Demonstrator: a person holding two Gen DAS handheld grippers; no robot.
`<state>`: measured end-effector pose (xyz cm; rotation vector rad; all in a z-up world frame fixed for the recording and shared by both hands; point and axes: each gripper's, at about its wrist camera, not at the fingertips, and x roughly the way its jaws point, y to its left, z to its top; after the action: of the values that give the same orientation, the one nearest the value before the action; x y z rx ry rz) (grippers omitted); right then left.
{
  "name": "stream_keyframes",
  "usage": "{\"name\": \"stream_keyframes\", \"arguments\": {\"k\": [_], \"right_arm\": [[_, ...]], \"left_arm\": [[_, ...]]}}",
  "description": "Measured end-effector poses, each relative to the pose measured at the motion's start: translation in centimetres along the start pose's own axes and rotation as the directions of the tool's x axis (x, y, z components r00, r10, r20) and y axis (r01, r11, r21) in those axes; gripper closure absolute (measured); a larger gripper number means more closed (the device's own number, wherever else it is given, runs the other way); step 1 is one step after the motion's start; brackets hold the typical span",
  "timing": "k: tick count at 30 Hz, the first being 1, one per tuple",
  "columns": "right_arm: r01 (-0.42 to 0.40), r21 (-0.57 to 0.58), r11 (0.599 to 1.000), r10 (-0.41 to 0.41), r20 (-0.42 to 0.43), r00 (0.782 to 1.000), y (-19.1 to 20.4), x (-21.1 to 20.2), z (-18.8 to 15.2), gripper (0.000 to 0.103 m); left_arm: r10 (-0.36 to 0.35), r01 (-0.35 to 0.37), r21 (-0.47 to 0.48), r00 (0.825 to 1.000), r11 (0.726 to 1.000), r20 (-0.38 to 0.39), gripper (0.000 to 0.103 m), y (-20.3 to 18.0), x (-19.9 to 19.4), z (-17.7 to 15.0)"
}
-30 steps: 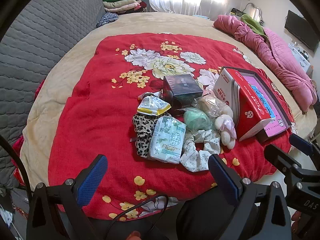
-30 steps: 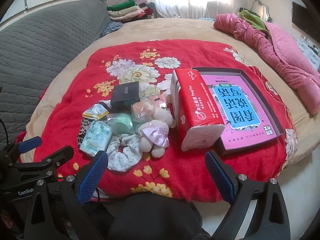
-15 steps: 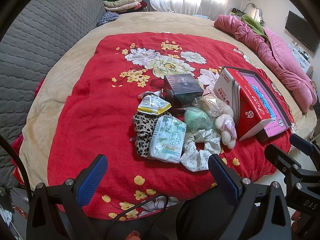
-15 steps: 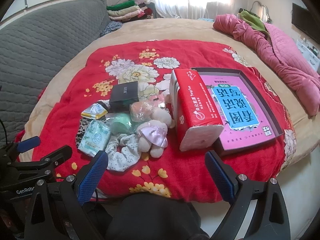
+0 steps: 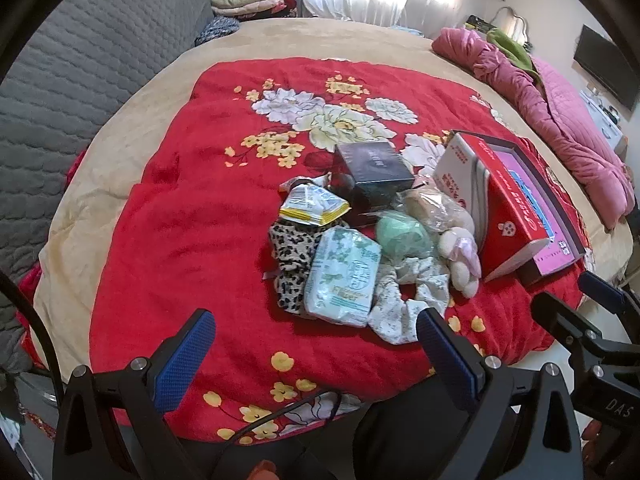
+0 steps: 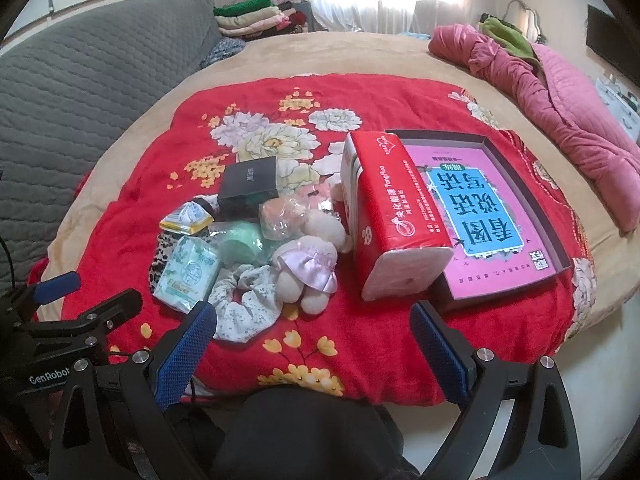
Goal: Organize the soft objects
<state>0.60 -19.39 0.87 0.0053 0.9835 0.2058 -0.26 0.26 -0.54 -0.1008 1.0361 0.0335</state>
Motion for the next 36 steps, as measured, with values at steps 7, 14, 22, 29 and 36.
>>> {"name": "stream_keyframes", "arguments": {"k": [7,14,22,29,36], "right_arm": [[-0.001,-0.007,1.000,0.001,-0.033,0.999,0.0,1.9,0.0,0.006],[-0.020,-0.026,0.999,0.019,-0.070,0.997,1.1,4.4,0.1,0.006],[-0.039,-0.021,0.999,0.037,-0.100,0.994,1.7,6.5,0.5,0.006],[-0.066,-0.133,0.989,0.062,-0.028,0.998,5.0,7.0,3.2,0.006],[-0.068,-0.160,0.985,0.052,-0.103,0.993,7.5,11.3,4.6,0.037]], "left_arm": [[-0.031,0.028,-0.082,0.999,0.996,-0.037,0.002,3.5,1.8,0.2],[-0.065,0.053,-0.130,0.994,0.990,-0.092,0.002,6.2,4.4,0.1],[-0.127,0.100,-0.193,0.983,0.976,-0.135,0.002,7.6,8.2,2.0],[-0.182,0.147,-0.225,0.973,0.963,-0.142,0.023,8.0,10.5,3.7],[-0.226,0.194,-0.188,0.961,0.963,-0.162,0.036,6.7,11.9,4.4]]}}
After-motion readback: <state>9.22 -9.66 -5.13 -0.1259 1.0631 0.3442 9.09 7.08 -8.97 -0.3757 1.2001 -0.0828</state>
